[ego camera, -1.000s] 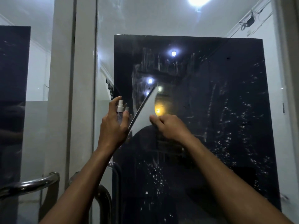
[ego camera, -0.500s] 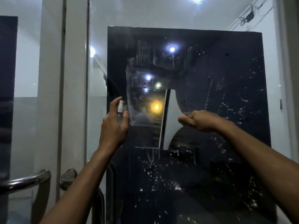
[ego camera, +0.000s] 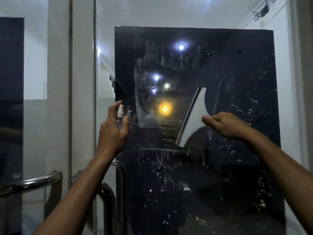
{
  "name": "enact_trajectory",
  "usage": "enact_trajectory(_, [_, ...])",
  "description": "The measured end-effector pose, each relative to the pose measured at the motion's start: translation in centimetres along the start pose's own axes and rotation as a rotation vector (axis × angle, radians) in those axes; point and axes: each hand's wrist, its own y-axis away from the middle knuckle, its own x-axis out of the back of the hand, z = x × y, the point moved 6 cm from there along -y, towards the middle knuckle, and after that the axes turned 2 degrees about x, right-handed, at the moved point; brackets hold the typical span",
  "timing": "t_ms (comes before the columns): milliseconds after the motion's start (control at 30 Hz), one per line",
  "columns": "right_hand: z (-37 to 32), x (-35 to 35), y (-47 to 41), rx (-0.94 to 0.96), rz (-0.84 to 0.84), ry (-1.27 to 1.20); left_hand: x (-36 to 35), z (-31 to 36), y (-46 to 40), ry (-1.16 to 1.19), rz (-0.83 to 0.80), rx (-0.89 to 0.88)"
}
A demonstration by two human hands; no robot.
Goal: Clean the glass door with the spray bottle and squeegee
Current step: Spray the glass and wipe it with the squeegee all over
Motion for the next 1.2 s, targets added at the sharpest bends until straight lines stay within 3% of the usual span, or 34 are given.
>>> enact_trajectory(200, [-9.5,-2.7,-3.3,-0.001,0.204,-0.618,0.5,0.7,-0.1,-0.003,0.001,-0.011])
enact_trajectory(300, [-13.0,-4.2,-4.8,-0.085,0.237,-0.775,1.0,0.5,-0.3,0.008,-0.011,-0.011])
enact_trajectory(533, [-11.7,-9.6,-2.1,-0.24,0.297,-0.541,1.4,-1.6,0.0,0.068,-0.031,-0.017])
enact_trajectory(833, [-8.1,-15.5,5.3,-0.302,0.261,-0.534,0.6,-2.9,1.3,0.117,-0.075,-0.011])
enact_trajectory(1034, [-11.2,-11.2,2.9,-0.048,0.376,-0.458,1.1,-3.2,1.3,0.106,-0.072,-0.01])
enact_trajectory(1200, [-16.0,-8.8,-2.2,0.221,0.034,-0.049,1.6,-3.4,0.6,0.121,-0.054,-0.007])
